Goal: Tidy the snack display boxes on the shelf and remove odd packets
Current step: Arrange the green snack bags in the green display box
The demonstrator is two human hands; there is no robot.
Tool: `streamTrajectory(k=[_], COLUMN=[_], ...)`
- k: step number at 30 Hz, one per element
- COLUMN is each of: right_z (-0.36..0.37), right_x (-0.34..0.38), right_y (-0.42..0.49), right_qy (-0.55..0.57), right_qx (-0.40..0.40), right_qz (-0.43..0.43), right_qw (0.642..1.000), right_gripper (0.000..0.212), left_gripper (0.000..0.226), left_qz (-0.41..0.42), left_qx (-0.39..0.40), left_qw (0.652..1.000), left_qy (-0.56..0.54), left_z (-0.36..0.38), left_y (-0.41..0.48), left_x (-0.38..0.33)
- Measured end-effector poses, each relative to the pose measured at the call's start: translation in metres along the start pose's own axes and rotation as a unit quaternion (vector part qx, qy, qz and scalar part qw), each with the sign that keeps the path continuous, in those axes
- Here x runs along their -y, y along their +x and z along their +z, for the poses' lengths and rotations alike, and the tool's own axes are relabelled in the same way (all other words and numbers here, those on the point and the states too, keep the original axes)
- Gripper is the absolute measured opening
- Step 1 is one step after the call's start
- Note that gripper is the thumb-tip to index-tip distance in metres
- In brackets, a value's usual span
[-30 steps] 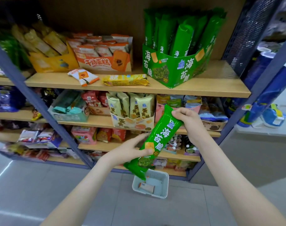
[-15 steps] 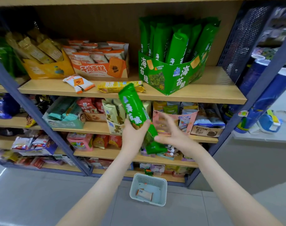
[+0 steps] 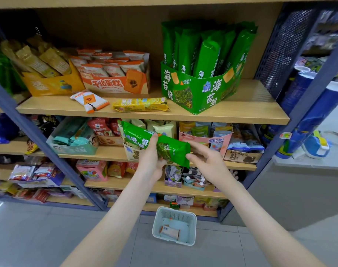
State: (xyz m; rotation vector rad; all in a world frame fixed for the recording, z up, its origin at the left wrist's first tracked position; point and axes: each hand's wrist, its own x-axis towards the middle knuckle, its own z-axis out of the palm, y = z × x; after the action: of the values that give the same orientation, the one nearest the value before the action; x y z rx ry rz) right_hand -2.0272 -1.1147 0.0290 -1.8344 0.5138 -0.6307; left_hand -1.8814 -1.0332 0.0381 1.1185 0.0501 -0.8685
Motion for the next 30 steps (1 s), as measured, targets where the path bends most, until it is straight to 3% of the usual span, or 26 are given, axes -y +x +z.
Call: streamTrajectory(k=[6, 9, 11, 14, 16, 20, 24, 26, 30], right_z=[-0.015, -0.016, -0.012, -0.006, -0.005, -0.006, -0.014, -0.017, -0.017], right_x=[-0.003, -0.005, -0.003, 0.005, 0.01, 0.01, 0.006, 0.006, 0.008], right_y=[-0.007, -0.009, -0.006, -0.001, 0.002, 0.003, 0.006, 0.007, 0.008], right_qy=[-0.026, -0.024, -0.018, 0.047, 0.062, 0.093, 0.174, 0.18, 0.157], right_qx=[-0.01, 0.032, 0.004, -0.048, -0.03, 0.004, 0.014, 0.028, -0.009], right_qz=[-0.017, -0.026, -0.04, -0.006, 0.024, 0.041, 0.06, 0.065, 0.077], right_qw=[0.999, 0.999, 0.999, 0.998, 0.997, 0.995, 0.983, 0.981, 0.985], right_gripper=[0.044, 0.034, 0.03, 0.055, 0.051, 0.039, 0.063, 0.065, 0.049], left_gripper=[0.037, 0.036, 0.039, 0.039, 0.04, 0.038, 0.037, 0.033, 0.033], left_qz=[-0.011, -0.034, -0.041, -0.039, -0.023, 0.0, -0.022, -0.019, 0.071], left_qx=[0.121, 0.186, 0.227, 0.274, 0.292, 0.29, 0.31, 0.308, 0.23], left_qw=[0.992, 0.979, 0.964, 0.948, 0.939, 0.938, 0.935, 0.928, 0.924], left_qy=[-0.01, 0.078, 0.129, 0.158, 0.181, 0.192, 0.173, 0.208, 0.299], left_z=[0.002, -0.003, -0.007, -0.01, -0.009, -0.01, -0.015, -0.014, -0.009], left_y=[-0.005, -0.011, -0.014, -0.02, -0.021, -0.019, -0.019, -0.02, -0.022], left_x=[-0.003, -0.006, -0.005, -0.001, 0.003, 0.006, 0.001, -0.001, -0.001])
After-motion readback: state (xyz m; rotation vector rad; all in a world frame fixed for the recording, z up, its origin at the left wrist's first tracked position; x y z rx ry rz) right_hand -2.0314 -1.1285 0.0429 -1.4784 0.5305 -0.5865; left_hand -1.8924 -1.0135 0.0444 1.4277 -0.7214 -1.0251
